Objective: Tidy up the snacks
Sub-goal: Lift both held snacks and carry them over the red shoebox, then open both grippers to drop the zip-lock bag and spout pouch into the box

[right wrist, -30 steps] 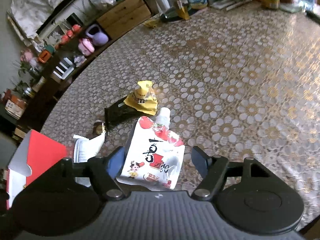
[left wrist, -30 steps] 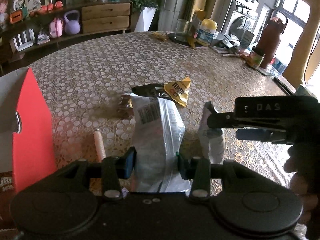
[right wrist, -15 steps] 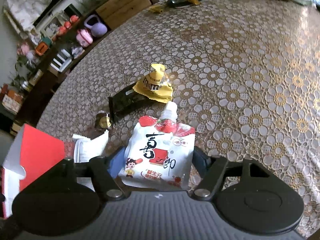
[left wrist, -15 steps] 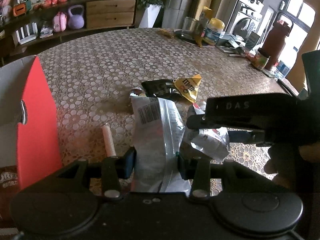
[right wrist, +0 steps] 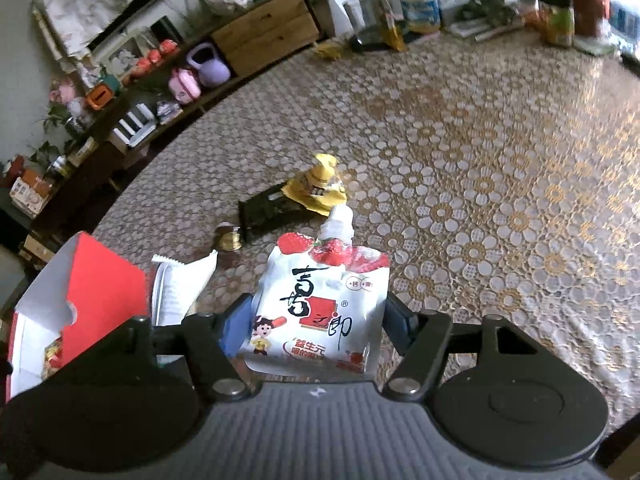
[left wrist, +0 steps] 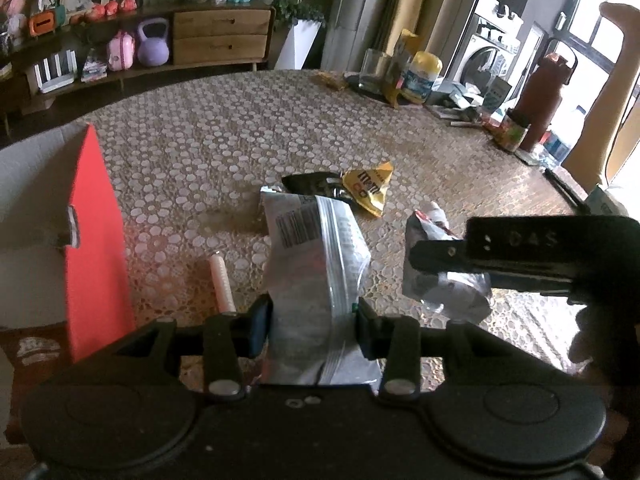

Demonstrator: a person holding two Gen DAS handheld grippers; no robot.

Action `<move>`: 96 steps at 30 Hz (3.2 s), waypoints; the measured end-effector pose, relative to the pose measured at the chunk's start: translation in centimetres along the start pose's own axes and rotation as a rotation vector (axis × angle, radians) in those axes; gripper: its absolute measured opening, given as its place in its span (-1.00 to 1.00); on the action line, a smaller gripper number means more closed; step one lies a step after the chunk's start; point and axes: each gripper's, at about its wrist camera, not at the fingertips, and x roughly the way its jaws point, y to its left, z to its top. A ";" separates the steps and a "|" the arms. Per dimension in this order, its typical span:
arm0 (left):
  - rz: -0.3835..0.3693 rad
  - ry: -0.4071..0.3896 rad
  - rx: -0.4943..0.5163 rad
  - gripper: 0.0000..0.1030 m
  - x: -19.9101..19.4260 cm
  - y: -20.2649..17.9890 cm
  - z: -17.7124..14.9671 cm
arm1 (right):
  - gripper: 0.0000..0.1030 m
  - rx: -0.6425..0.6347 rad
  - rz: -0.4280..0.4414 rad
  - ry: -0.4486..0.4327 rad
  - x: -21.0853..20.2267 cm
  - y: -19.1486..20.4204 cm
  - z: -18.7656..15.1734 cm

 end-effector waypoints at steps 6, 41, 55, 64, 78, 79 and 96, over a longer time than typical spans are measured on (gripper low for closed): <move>0.003 -0.039 -0.001 -0.21 -3.2 0.0 0.2 | 0.31 -0.075 0.019 -0.027 -3.5 1.9 -0.7; 0.149 -0.217 -0.132 -0.21 -18.9 12.5 -1.9 | 0.31 -0.506 0.166 -0.097 -9.6 21.2 -7.8; 0.267 -0.168 -0.184 -0.21 -16.5 20.6 -0.4 | 0.31 -0.607 0.160 -0.034 -2.9 27.6 -8.4; 0.278 -0.107 -0.192 -0.21 -13.1 23.4 -0.5 | 0.31 -0.646 0.142 0.032 1.5 29.2 -8.6; 0.279 -0.023 -0.189 -0.21 -10.1 24.8 -1.1 | 0.32 -0.675 0.127 0.123 5.2 29.3 -9.6; 0.280 -0.018 -0.187 -0.21 -9.8 24.8 -1.2 | 0.33 -0.677 0.126 0.131 5.4 29.4 -9.6; 0.309 -0.032 -0.203 0.33 -10.8 24.5 -1.3 | 0.44 -0.699 0.102 0.130 4.7 29.2 -10.5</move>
